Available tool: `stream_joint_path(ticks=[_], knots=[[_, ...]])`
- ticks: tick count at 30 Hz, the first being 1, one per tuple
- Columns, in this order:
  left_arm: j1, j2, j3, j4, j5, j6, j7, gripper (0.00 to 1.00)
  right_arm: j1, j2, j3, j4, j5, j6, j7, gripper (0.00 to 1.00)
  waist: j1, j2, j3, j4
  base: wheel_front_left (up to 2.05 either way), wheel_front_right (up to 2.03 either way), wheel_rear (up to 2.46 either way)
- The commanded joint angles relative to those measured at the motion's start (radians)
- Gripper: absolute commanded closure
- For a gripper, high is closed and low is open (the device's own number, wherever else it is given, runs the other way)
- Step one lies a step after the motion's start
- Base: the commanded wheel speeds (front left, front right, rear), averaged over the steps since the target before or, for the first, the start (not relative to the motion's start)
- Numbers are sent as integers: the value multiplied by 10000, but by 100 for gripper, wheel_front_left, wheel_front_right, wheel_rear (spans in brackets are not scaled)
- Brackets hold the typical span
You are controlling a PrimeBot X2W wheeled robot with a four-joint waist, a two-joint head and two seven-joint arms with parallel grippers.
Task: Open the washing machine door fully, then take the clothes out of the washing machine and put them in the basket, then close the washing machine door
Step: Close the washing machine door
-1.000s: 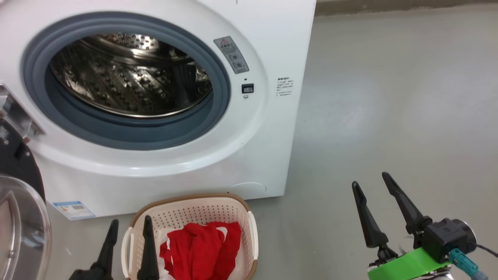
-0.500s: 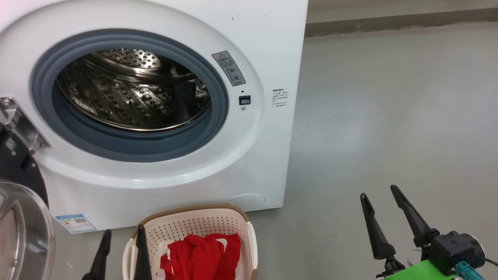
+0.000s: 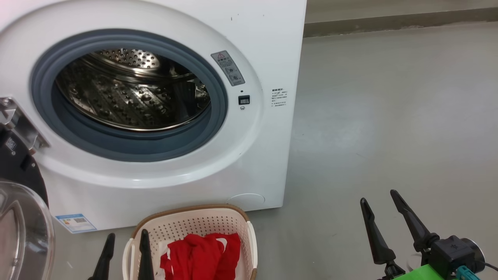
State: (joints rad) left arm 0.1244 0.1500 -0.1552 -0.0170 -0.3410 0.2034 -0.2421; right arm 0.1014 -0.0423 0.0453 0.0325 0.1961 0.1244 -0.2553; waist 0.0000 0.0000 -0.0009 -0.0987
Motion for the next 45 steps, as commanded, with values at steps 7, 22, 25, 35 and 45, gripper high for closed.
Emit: stream_joint_path(ticks=[7,22,25,35,45], knots=[[-253,207,281,-265,76,98,-35,0,-235,-79,209,-273,59,63,-65,0,0,0,30,115,-107,100,7],[-333,414,-46,-291,214,-18,138,0,-264,-79,280,-252,79,63,-65,0,0,0,56,230,-138,127,10],[-368,404,-87,-249,340,142,197,0,-283,-79,304,-228,93,63,-65,0,0,0,48,257,-28,28,0],[-383,407,-111,-418,487,365,125,0,-315,-79,321,-211,93,63,-65,0,0,0,-22,472,0,0,0],[-414,428,-162,-847,607,411,-6,0,-278,-79,543,-226,-38,63,-6,0,0,0,-87,1203,0,0,0]])
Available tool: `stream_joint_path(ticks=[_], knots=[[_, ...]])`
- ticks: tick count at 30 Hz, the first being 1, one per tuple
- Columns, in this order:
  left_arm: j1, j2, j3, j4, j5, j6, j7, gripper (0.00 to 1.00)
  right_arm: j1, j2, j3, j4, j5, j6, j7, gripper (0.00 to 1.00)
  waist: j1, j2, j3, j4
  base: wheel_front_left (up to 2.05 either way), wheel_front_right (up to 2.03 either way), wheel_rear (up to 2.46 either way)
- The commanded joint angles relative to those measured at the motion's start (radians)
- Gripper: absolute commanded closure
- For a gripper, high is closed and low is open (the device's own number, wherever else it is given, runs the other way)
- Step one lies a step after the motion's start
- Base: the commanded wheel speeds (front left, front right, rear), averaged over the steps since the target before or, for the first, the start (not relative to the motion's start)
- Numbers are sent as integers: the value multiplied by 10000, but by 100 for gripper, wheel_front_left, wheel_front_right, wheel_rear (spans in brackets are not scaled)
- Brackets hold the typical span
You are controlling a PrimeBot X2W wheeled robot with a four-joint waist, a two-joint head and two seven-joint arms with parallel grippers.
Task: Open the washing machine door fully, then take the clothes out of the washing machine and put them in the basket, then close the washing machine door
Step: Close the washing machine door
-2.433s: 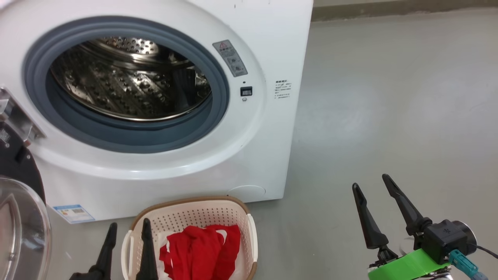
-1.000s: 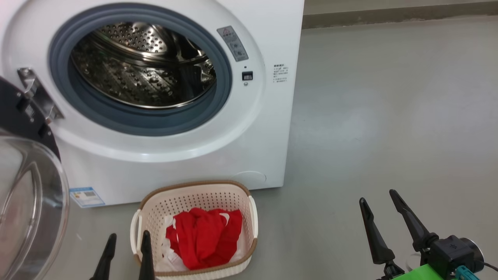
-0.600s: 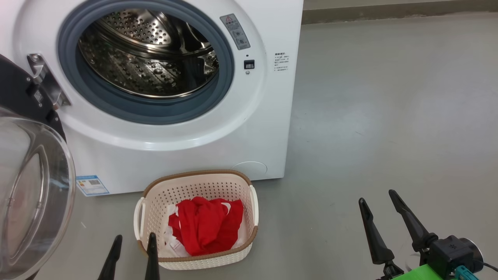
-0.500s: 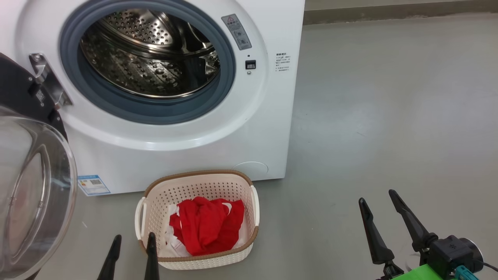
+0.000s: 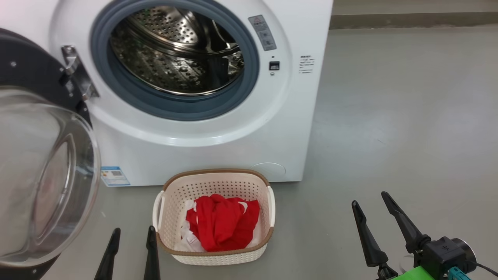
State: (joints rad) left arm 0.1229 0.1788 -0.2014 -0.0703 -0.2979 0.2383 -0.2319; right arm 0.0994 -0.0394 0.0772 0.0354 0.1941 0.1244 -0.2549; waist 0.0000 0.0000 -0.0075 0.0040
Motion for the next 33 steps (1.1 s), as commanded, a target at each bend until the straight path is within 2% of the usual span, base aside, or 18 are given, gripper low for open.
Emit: stream_joint_path(ticks=[1,33], knots=[[-400,140,301,-359,189,69,-122,0,-261,-108,244,-266,-19,63,-3,0,0,0,-23,269,0,0,0],[-241,388,127,-925,366,327,68,0,-368,-108,615,-326,-67,63,80,0,0,0,-185,3843,0,0,0]])
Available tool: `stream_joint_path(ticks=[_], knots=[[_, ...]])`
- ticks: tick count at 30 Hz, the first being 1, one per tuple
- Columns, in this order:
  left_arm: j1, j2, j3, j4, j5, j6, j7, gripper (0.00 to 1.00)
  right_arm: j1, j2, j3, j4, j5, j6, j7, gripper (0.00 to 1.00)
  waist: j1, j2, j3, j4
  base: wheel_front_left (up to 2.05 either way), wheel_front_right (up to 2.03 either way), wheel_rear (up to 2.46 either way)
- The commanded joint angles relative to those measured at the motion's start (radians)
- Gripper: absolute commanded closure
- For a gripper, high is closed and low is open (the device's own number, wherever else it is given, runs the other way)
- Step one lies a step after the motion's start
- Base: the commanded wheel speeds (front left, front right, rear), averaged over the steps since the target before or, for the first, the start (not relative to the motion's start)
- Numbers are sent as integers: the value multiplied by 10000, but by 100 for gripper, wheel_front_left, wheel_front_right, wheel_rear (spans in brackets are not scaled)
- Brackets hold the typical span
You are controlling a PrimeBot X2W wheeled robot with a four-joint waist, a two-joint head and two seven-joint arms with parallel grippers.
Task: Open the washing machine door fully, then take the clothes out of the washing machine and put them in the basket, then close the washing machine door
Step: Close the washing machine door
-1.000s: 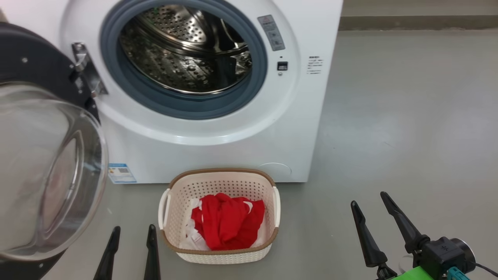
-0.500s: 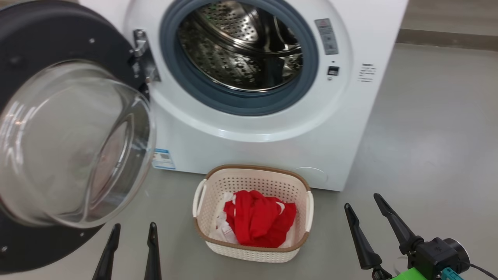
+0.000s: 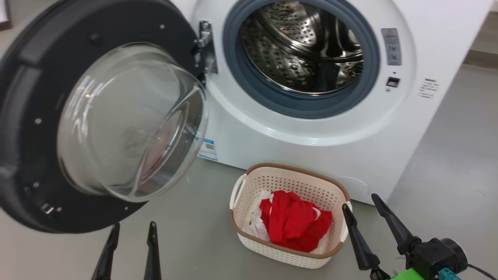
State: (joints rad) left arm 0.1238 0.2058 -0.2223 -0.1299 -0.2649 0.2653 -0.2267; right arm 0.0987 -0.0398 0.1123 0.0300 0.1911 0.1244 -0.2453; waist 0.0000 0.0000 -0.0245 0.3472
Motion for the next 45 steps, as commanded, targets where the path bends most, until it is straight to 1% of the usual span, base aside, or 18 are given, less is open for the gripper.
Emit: stream_joint_path(ticks=[1,11,22,23,24,25,27,32,39,43,45], knots=[[-253,132,343,-345,32,60,20,0,-373,-104,296,-279,-43,63,-10,0,0,0,6,499,0,0,0],[-302,67,372,-430,-87,104,-59,0,-481,-104,352,-378,-142,63,79,0,0,0,253,1109,0,0,0],[-281,-20,450,-442,-176,131,-204,0,-479,-104,497,-341,-117,63,116,0,0,0,209,1216,0,0,0],[-271,-26,467,-477,-180,131,-219,11,-469,-104,527,-335,-105,63,120,0,0,0,189,1200,0,0,0],[-256,-28,481,-499,-183,130,-231,61,-460,-104,554,-324,-96,63,123,0,0,0,166,1180,0,0,0],[-247,-56,499,-526,-249,97,-244,100,-449,-104,574,-311,-85,63,123,0,0,0,139,1161,0,0,0],[-259,-117,620,-588,-469,-14,-277,100,-416,-104,609,-291,-40,63,126,0,0,0,60,1089,0,0,0],[-389,-79,993,-769,-650,-94,-315,100,-415,-104,600,-309,-52,63,154,0,0,0,8,954,0,0,0],[-849,-23,2392,-1217,-1194,-245,-345,100,-435,-104,558,-427,-103,63,227,0,0,0,128,687,0,0,0],[-1295,-100,3188,-1277,-1634,-545,-347,100,-464,-104,566,-483,-156,63,301,0,0,0,240,560,0,0,0],[-1575,-207,3594,-1260,-2020,-751,-348,100,-473,-104,570,-501,-177,63,331,0,0,0,256,496,0,0,0]])
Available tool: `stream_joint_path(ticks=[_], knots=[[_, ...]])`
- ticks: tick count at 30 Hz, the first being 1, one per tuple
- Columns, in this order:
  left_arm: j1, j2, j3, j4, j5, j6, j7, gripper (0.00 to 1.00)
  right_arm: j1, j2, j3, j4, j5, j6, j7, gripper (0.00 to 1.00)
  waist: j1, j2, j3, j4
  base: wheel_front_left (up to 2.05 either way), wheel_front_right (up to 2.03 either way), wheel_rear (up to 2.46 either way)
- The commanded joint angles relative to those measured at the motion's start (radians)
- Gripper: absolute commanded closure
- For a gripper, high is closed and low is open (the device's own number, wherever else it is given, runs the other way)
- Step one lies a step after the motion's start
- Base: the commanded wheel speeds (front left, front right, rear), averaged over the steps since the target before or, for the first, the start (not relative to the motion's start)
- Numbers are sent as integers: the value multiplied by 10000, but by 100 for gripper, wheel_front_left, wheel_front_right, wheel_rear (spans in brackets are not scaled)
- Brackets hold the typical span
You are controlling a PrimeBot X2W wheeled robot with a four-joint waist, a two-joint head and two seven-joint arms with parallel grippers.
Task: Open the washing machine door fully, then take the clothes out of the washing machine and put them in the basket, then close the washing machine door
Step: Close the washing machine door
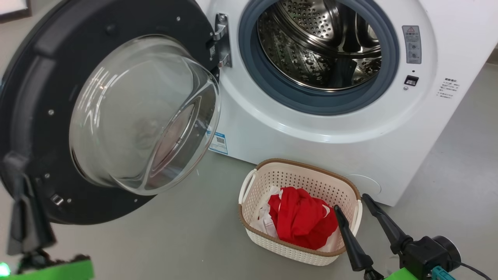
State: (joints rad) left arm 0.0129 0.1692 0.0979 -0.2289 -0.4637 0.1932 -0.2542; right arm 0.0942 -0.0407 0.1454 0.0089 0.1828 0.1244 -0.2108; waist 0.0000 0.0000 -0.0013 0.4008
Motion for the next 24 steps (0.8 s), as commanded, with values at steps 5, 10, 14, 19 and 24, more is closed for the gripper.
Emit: stream_joint_path(ticks=[5,10,14,19,24], knots=[[-1488,188,1485,310,-1315,-678,-74,100,-442,-95,203,-342,-138,63,66,0,0,0,11,-168,0,0,0],[-2773,456,2316,1246,-2780,-1023,174,100,-431,-95,202,-352,-138,63,79,0,0,0,-38,-275,0,0,0],[-3860,629,2930,2242,-4127,-1112,738,100,-416,-95,232,-333,-105,63,69,0,0,0,-43,-345,0,0,0],[-5083,873,3604,3622,-5561,-982,1508,100,-400,-95,257,-273,-33,63,24,0,0,0,-82,-440,0,0,0],[-6147,1251,4042,4903,-6571,-674,2338,100,-375,-95,215,-216,5,63,-29,0,0,0,-147,-490,0,0,0]])
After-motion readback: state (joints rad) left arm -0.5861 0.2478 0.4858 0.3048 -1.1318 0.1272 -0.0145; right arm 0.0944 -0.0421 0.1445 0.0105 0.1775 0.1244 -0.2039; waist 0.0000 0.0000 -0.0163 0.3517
